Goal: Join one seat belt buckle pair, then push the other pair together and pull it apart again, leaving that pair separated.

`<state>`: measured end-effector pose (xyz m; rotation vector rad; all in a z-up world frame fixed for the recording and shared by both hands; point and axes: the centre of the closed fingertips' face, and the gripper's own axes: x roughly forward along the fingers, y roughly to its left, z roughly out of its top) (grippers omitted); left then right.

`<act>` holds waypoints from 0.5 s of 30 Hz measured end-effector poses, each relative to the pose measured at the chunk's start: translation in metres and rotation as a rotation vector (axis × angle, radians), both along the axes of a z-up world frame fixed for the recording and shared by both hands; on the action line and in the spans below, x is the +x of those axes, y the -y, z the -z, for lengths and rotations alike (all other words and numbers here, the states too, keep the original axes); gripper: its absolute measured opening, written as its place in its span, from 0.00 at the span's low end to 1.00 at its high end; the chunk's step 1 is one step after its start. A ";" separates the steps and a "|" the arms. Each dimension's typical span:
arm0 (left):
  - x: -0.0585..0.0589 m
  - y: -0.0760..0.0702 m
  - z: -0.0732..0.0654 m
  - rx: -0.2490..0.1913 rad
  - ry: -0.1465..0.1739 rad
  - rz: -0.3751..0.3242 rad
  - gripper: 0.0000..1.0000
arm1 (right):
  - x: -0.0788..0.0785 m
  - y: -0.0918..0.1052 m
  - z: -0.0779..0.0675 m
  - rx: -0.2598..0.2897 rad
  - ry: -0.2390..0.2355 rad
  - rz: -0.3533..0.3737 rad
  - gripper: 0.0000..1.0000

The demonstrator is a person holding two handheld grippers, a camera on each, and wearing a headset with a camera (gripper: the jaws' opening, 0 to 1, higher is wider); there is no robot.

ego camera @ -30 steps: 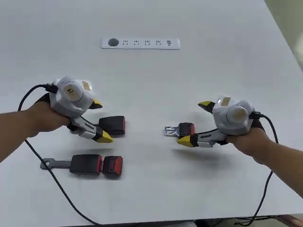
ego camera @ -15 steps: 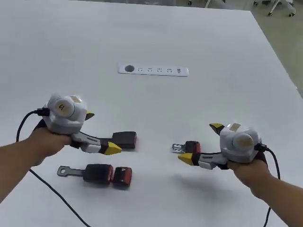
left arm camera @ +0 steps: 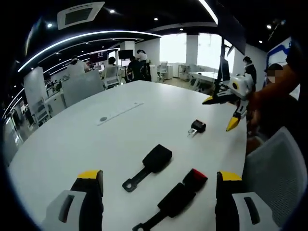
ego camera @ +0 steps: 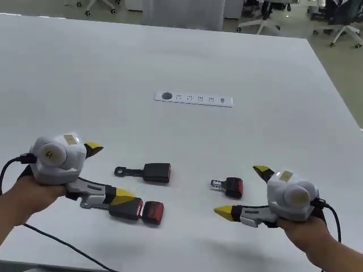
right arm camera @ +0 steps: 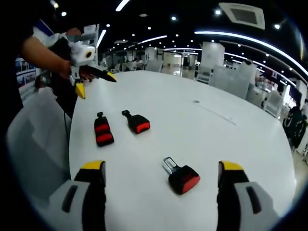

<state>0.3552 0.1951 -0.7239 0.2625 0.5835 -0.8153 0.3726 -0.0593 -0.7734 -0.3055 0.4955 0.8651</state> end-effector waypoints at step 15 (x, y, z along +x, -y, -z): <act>-0.029 -0.010 0.002 -0.061 0.019 0.045 1.00 | -0.047 -0.015 -0.007 -0.006 0.008 0.048 1.00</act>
